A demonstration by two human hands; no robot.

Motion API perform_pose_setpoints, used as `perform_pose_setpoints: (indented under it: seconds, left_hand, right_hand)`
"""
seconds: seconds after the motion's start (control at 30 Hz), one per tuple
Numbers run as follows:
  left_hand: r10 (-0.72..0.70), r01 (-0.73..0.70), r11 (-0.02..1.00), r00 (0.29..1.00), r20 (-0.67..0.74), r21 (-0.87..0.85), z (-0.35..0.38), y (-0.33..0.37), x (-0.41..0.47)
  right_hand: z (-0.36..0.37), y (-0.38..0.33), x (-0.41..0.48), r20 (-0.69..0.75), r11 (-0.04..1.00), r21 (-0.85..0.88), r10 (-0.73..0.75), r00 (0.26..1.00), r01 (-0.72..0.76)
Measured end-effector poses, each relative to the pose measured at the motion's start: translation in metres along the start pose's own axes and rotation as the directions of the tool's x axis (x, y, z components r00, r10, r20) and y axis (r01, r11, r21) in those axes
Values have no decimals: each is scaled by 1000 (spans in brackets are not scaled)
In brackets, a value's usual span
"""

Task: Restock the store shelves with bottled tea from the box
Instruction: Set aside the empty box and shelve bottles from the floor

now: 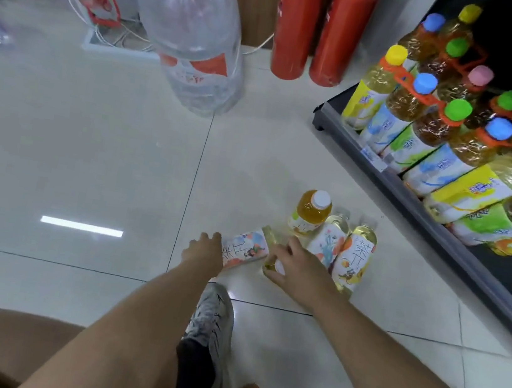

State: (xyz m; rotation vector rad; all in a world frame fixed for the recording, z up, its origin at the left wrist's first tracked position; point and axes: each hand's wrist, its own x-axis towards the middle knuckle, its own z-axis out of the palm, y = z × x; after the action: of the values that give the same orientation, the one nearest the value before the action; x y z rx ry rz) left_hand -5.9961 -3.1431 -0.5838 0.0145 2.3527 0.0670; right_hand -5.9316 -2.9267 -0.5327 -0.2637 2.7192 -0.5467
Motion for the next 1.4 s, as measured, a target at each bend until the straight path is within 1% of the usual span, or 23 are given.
perform_pose_setpoints:
  seconds: [0.1,0.2,0.33,0.4,0.47,0.53,0.6,0.67,0.73,0.8,0.9,1.0,1.07,1.17,1.3,1.4]
  left_hand:
    - [-41,43,999,997,65,-33,14,-16,17]
    - [-23,28,999,994,107,-42,23,-29,31]
    - [83,-95,992,987,136,84,33,-42,47]
    - [109,-128,982,984,141,136,37,-45,52]
    - [100,-125,981,982,162,148,33,-45,50]
    - [67,-90,989,979,192,114,23,-46,45]
    - [49,-58,997,979,198,41,5,-45,38]
    - [73,-63,996,978,196,-58,-16,-42,28]
    - [135,-116,987,975,176,-114,-38,-34,13]
    - [194,-184,979,973,127,-87,-56,-17,-7]
    - [280,-280,960,960,19,-20,-73,19,-34]
    - [391,-378,914,918,-72,149,-88,61,-71]
    - [457,-420,862,886,-76,285,-97,84,-98]
    - [503,-440,801,862,-58,405,-107,107,-131]
    - [569,-483,739,821,-52,471,-116,140,-171]
    - [647,-543,665,762,-33,512,-121,182,-197]
  right_hand:
    - [4,6,3,-42,998,-37,-45,998,43]
    - [6,8,5,-85,995,-42,-93,992,89]
    - [8,10,5,-106,989,-72,-136,985,129]
    - [6,11,5,-92,988,-79,-141,986,134]
    - [2,11,5,-62,987,-83,-140,988,134]
    - [-4,8,5,-5,993,-81,-83,997,82]
    - [-10,5,3,40,1000,-29,7,999,-6]
    - [-17,2,-1,71,995,47,86,994,-90]
    - [-25,1,-10,104,986,92,130,986,-140]
    - [-33,0,-24,115,973,146,165,980,-181]
    - [-48,-1,-45,43,965,163,199,979,-204]
    - [-70,-3,-65,-9,952,179,252,968,-247]
    - [-86,-2,-79,-43,946,195,272,961,-259]
    - [-114,1,-108,-73,944,168,299,951,-284]
    - [-150,13,-153,-124,928,117,368,921,-355]
    - [-177,30,-189,-143,897,112,441,886,-429]
